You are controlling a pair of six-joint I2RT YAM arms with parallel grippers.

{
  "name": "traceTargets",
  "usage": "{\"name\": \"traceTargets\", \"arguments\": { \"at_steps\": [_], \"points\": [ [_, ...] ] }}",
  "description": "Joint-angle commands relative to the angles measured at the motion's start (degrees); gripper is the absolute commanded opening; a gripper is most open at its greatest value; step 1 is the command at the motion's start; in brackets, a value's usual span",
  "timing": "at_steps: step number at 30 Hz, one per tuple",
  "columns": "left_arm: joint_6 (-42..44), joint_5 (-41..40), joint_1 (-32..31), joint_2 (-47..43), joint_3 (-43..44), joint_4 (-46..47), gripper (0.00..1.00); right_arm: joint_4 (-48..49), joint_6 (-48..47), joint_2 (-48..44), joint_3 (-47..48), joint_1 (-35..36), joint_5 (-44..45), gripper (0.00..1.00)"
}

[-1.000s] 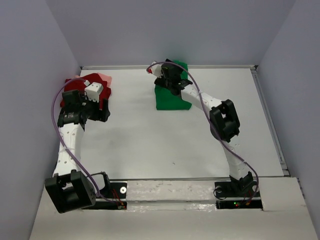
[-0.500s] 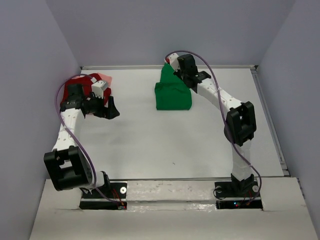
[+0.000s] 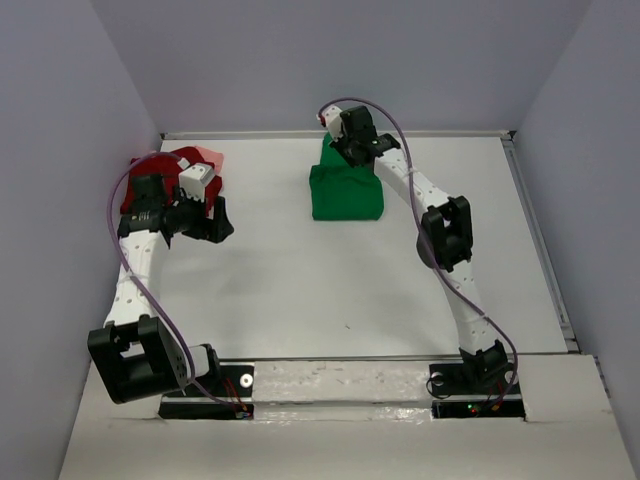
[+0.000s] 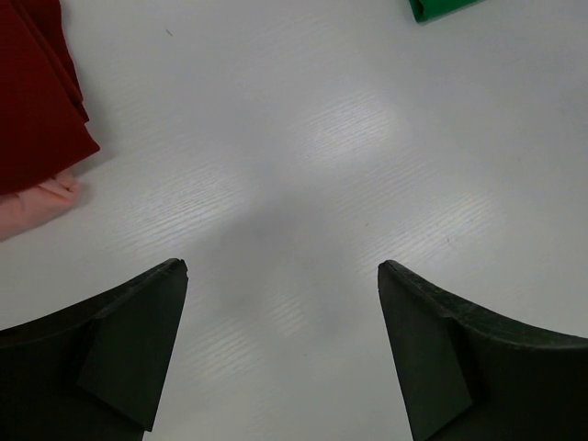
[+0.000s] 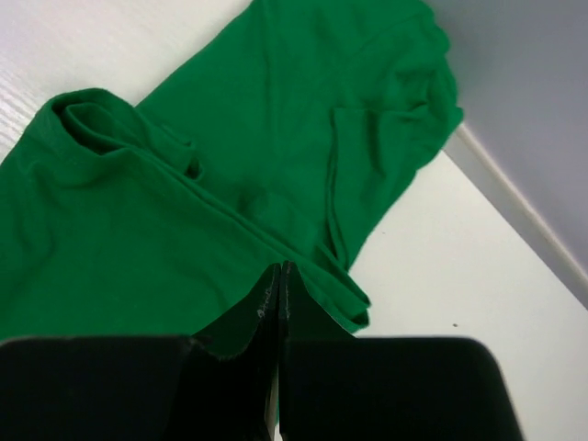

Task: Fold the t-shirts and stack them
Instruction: Fold the tshirt

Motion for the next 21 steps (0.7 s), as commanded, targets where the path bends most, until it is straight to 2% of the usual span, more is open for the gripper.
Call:
{"name": "traceTargets", "arguments": {
  "at_steps": [1, 9, 21],
  "points": [
    [0.00, -1.44, 0.07, -0.10, -0.16, 0.78, 0.95, -1.00, 2.20, 1.92, 2.63, 0.16, -4.23, 0.00],
    [0.18, -1.61, -0.01, 2.37, 0.90, 0.43, 0.94, -1.00, 4.13, 2.36, -4.84, 0.16, -8.89, 0.00],
    [0.27, -2.50, -0.01, 1.49, -0.33, 0.86, 0.94, -1.70, 5.98, 2.71, -10.47, -0.37, -16.18, 0.00]
  ]
}}
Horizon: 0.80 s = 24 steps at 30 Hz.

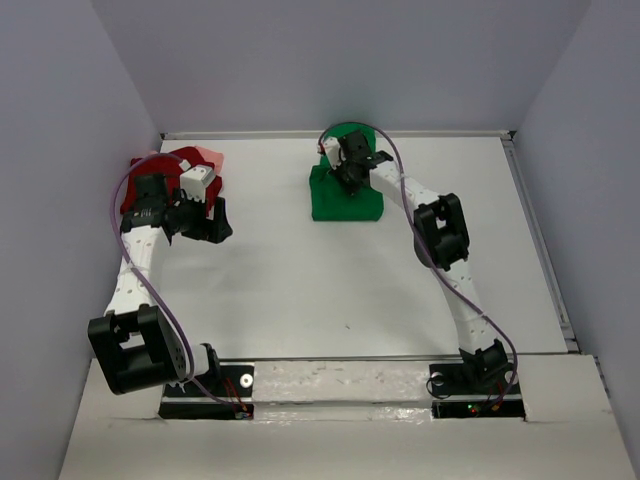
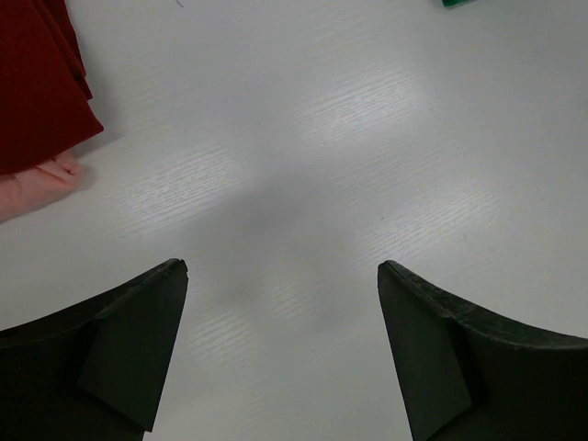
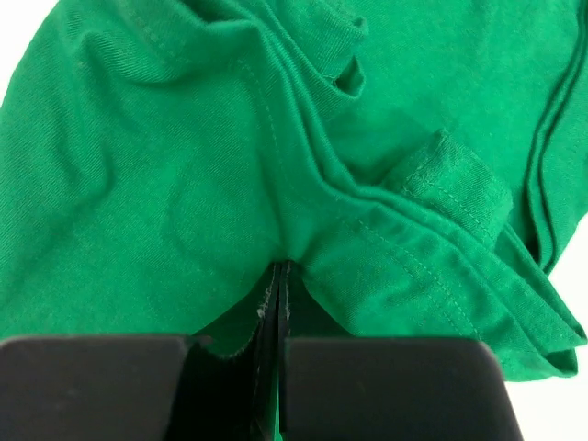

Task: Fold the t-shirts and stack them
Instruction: Fold the tshirt

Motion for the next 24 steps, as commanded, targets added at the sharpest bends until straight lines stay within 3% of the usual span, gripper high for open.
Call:
{"name": "traceTargets", "arguments": {
  "at_steps": [1, 11, 24],
  "points": [
    [0.27, 0.06, -0.01, -1.11, -0.33, 0.73, 0.94, -0.26, 1.78, -1.18, -1.97, -0.22, -5.45, 0.00],
    [0.36, 0.85, -0.01, -1.29, 0.11, 0.21, 0.94, -4.47, 1.88, -2.94, -5.48, -0.22, -12.58, 0.00],
    [0.44, 2.52, -0.01, -1.64, 0.46, -0.06, 0.94, -5.53, 0.73, -12.34, -23.05, -0.22, -16.97, 0.00]
  ]
}}
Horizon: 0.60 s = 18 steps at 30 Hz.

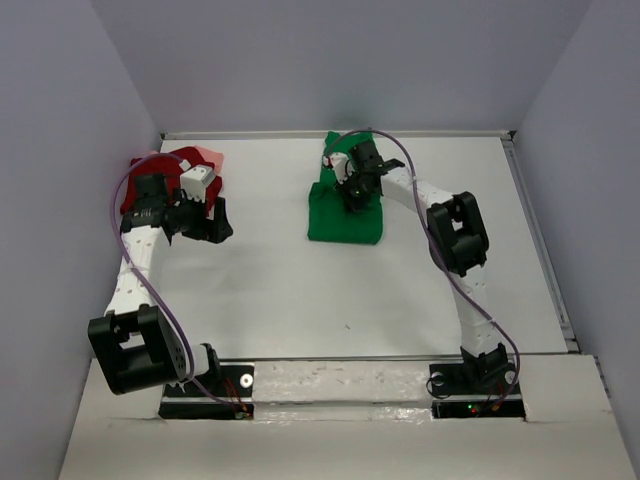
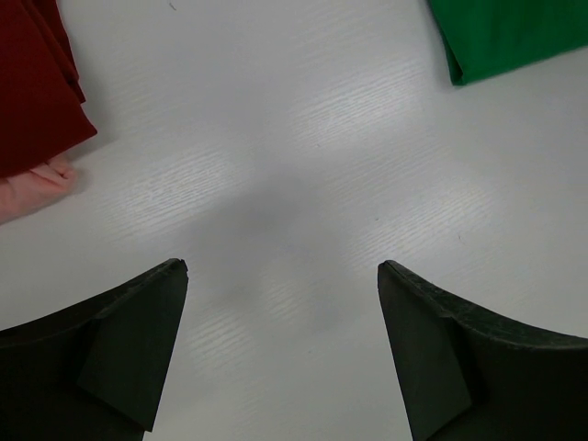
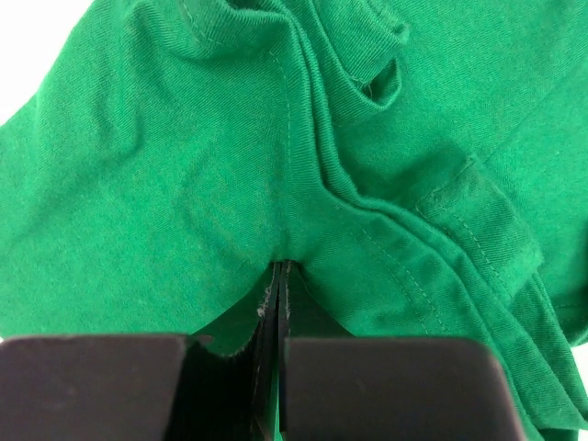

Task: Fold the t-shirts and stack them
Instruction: Fold the tshirt

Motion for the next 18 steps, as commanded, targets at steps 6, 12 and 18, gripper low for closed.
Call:
{"name": "traceTargets", "arguments": {
  "at_steps": [6, 12, 18],
  "points": [
    [0.60, 2.59, -0.01, -1.81, 0.55, -0.30, 0.94, -8.83, -1.92, -5.01, -10.54, 0.55, -4.77, 0.00],
    [0.68, 2.68, -0.01, -2.52, 0.11, -0.04, 0.94, -10.07, -2.36, -8.17, -13.88, 0.55, -7.32, 0.00],
    [0.68, 3.03, -0.01, -2.69, 0.02, -0.12, 0.94, -11.48, -2.98, -9.50, -15.64, 1.08, -8.11, 0.00]
  ]
}}
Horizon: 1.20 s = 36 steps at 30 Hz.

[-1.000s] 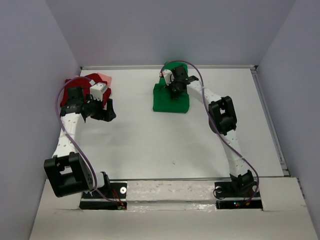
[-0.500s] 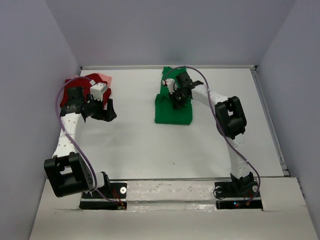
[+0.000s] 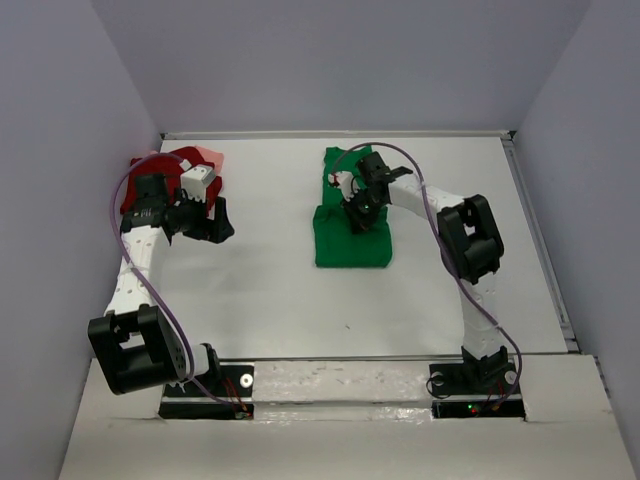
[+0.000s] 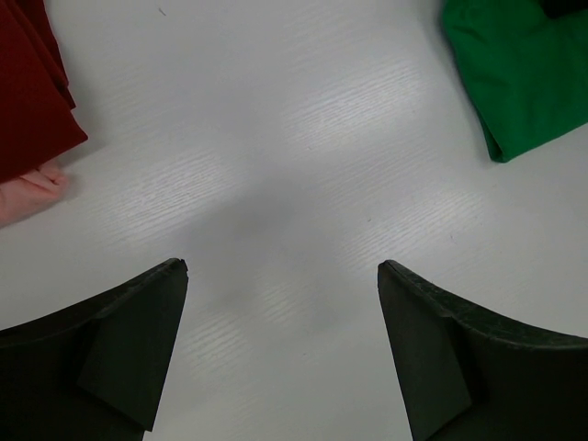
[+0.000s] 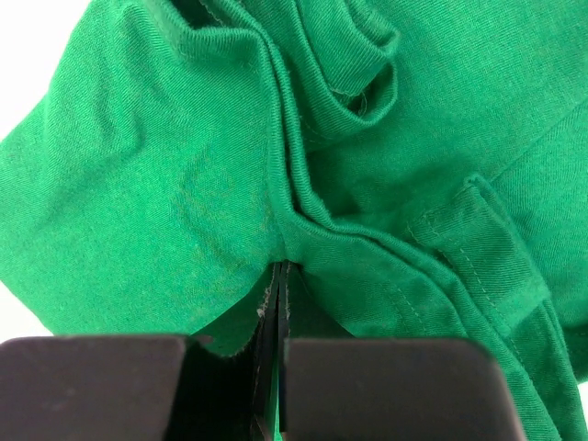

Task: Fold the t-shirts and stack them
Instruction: Fold the tshirt

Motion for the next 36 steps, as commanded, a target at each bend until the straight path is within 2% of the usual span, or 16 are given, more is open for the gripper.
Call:
{"name": "traceTargets", "arguments": {
  "at_steps": [1, 9, 13, 17, 19, 20, 21, 22, 23, 25, 26, 28, 33, 34, 36],
  "points": [
    [0.58, 1.74, -0.01, -2.74, 0.02, -0.19, 0.94, -6.85, -0.95, -1.02, -2.57, 1.03, -1.09, 0.00],
    [0.75, 2.36, -0.01, -2.39, 0.72, -0.63, 0.94, -6.94, -1.39, -5.23, -1.35, 1.03, -2.76, 0.00],
    [0.84, 3.06, -0.10, -2.30, 1.07, -1.15, 0.94, -8.16, -1.47, -8.22, 2.95, 1.03, -2.50, 0.00],
    [0.66, 3.76, -0.10, -1.60, 2.83, -2.03, 0.94, -12.29, -2.18, -9.28, 11.99, 1.03, -1.18, 0.00],
    [0.75, 4.90, -0.10, -1.33, 4.23, -3.17, 0.94, -14.22, -2.44, -10.24, 14.38, 1.03, 0.13, 0.13],
    [1.19, 5.25, -0.10, -0.72, 5.02, -3.79, 0.94, -14.75, -2.70, -10.68, 15.35, 1.03, 0.66, 0.35],
    [1.45, 6.13, -0.19, -0.37, 6.68, -4.40, 0.94, -15.19, -2.79, -11.30, 16.31, 1.03, 2.06, 0.46],
    [2.06, 6.92, -0.45, 1.03, 7.66, -6.67, 0.94, -15.28, -2.97, -12.78, 16.15, 1.03, 3.03, 0.54],
    [2.94, 7.45, -0.80, 1.91, 8.80, -7.82, 0.94, -15.20, -3.14, -12.80, 15.80, 1.03, 4.08, 0.54],
    [4.43, 8.50, -2.47, 4.11, 12.14, -10.54, 0.94, -15.29, -2.97, -15.34, 12.73, 1.03, 7.16, 0.51],
    [5.40, 8.86, -3.43, 6.47, 13.45, -14.04, 0.92, -15.29, -2.62, -17.43, 11.15, 1.03, 8.21, 0.47],
    [7.42, 11.57, -5.54, 8.33, 15.75, -16.70, 0.91, -14.76, -2.27, -19.90, 4.83, 1.03, 10.15, 0.46],
    [9.54, 16.50, -10.47, 14.22, 14.97, -20.58, 0.84, -11.69, 0.54, -28.51, -9.06, 0.51, 14.28, 0.51],
    [10.06, 18.68, -11.95, 16.49, 14.44, -21.01, 0.80, -11.51, 1.42, -30.79, -12.73, 0.50, 14.64, 0.52],
    [11.03, 22.98, -14.51, 19.05, 13.47, -21.46, 0.80, -10.81, 2.47, -32.83, -16.18, -0.02, 16.12, 0.54]
  ]
}}
